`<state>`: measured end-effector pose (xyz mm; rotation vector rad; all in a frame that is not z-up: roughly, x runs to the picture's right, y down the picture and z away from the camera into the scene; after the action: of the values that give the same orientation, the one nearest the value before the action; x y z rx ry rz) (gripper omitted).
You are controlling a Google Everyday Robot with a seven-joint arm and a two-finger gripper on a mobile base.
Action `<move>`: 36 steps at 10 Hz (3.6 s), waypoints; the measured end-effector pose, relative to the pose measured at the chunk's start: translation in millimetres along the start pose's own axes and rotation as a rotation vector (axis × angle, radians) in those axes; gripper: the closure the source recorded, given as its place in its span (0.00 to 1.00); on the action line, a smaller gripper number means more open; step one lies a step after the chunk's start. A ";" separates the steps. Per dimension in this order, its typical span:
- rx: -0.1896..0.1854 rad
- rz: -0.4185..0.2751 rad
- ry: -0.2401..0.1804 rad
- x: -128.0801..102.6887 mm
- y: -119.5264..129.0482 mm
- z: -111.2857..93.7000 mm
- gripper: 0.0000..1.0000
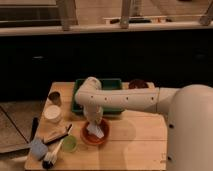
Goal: Wipe red bowl with towel
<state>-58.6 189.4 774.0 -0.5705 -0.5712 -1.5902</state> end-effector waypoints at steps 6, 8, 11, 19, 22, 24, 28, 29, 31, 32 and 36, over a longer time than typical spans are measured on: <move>-0.021 0.013 -0.085 -40.5 47.1 17.8 1.00; -0.043 0.072 -0.091 -38.6 71.7 22.1 1.00; -0.067 0.113 -0.057 -15.7 79.7 18.9 1.00; -0.030 -0.066 -0.021 -24.3 10.2 2.9 1.00; -0.021 -0.094 -0.044 -56.9 20.3 2.7 1.00; -0.029 -0.054 -0.062 -62.7 46.7 9.0 1.00; -0.062 0.059 -0.032 -32.7 79.0 10.7 1.00; -0.068 0.067 -0.020 -24.2 78.1 9.8 1.00; -0.075 0.059 -0.003 -12.7 67.8 10.0 1.00; -0.071 0.044 -0.002 -9.8 54.4 10.2 1.00; -0.014 -0.093 0.004 -29.6 5.6 3.8 1.00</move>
<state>-50.3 213.5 757.6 -0.5584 -0.5909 -1.6837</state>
